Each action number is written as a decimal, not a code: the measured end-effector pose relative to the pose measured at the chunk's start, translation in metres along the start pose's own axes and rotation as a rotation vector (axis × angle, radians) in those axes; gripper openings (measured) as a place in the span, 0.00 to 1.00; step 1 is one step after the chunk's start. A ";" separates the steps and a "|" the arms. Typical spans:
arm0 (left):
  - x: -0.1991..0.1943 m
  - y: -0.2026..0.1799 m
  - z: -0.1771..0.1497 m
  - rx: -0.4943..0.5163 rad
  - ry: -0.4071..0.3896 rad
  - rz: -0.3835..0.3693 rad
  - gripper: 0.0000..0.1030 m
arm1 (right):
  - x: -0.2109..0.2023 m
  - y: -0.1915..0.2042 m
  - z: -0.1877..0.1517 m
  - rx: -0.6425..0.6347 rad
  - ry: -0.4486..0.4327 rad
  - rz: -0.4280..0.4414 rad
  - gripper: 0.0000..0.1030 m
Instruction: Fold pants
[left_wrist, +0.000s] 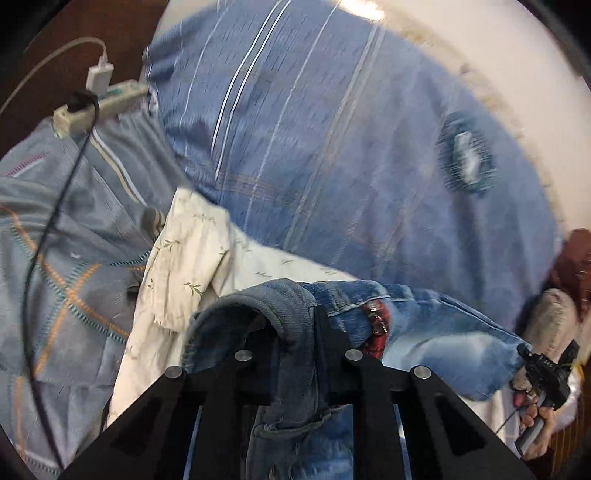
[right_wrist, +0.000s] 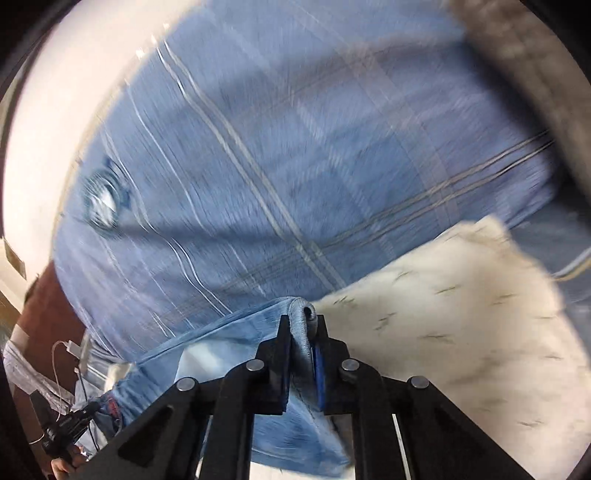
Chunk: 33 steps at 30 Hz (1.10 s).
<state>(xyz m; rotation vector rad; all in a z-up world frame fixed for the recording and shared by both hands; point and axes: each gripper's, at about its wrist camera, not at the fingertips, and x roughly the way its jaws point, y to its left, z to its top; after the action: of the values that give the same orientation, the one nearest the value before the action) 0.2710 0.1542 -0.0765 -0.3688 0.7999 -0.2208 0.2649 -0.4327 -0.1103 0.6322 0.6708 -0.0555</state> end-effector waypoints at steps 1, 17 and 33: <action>-0.013 -0.001 -0.005 0.007 -0.011 -0.022 0.17 | -0.017 -0.003 -0.001 0.000 -0.030 -0.001 0.10; -0.111 0.012 -0.149 0.060 0.032 -0.059 0.17 | -0.202 -0.076 -0.108 -0.006 -0.045 0.029 0.10; -0.117 0.058 -0.238 0.016 0.204 0.057 0.32 | -0.238 -0.156 -0.233 0.119 0.284 -0.002 0.17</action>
<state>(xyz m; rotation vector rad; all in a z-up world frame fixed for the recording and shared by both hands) 0.0202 0.1897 -0.1749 -0.3114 1.0073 -0.2134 -0.0926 -0.4635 -0.1922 0.7615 0.9472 -0.0069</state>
